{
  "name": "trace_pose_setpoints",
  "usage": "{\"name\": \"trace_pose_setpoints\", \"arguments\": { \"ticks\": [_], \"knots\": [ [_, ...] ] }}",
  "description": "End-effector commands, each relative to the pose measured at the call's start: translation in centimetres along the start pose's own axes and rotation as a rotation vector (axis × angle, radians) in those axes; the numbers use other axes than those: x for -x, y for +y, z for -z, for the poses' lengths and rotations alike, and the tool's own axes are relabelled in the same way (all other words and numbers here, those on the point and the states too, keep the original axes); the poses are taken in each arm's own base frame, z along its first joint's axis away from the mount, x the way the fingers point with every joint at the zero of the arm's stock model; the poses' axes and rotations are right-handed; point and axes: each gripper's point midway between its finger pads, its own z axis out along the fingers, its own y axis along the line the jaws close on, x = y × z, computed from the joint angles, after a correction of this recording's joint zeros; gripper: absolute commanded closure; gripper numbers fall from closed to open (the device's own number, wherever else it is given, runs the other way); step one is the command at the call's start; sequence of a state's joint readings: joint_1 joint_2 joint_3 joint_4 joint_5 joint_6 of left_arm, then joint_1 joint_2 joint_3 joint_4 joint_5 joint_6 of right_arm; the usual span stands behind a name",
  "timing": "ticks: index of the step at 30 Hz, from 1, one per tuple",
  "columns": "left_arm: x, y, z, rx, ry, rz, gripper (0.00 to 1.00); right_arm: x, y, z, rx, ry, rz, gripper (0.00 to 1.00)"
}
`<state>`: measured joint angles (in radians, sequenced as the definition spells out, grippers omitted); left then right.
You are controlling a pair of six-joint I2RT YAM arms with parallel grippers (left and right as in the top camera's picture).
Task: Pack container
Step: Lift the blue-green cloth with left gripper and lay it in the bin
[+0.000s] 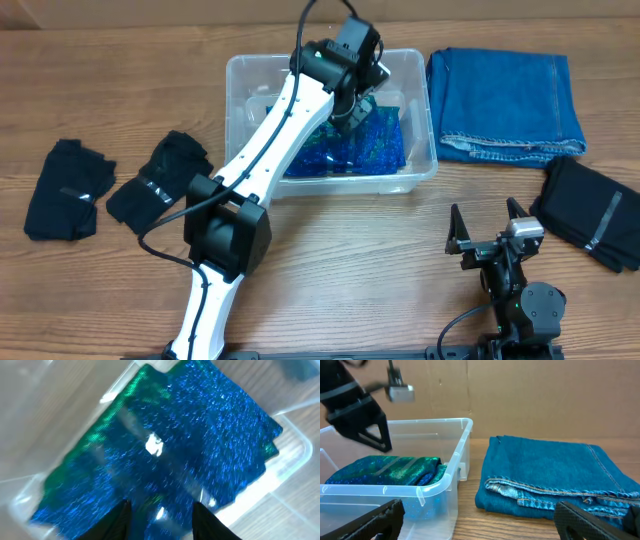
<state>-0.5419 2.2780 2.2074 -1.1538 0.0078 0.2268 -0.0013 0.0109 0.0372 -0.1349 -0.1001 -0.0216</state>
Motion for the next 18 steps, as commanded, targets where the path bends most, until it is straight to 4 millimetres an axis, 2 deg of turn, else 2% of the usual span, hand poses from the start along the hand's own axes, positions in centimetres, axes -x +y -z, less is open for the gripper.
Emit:
{"name": "trace_pose_setpoints", "arguments": {
  "ticks": [1,4,11,18],
  "knots": [
    [-1.3,-1.7,-2.8,-0.077,0.018,0.048,0.60,0.1,-0.2,0.0,-0.008,-0.008,-0.007,0.00],
    [-1.9,-1.6,-5.2,-0.063,0.006,0.050,0.60,0.1,-0.2,0.0,-0.008,-0.008,-0.007,0.00],
    [-4.4,1.5,-7.6,0.129,0.069,0.064,0.61,0.1,-0.2,0.0,-0.008,-0.008,-0.007,0.00],
    [-5.6,5.9,-6.5,0.381,0.115,0.110,0.59,0.1,-0.2,0.0,-0.008,-0.008,-0.007,0.00]
  ]
}}
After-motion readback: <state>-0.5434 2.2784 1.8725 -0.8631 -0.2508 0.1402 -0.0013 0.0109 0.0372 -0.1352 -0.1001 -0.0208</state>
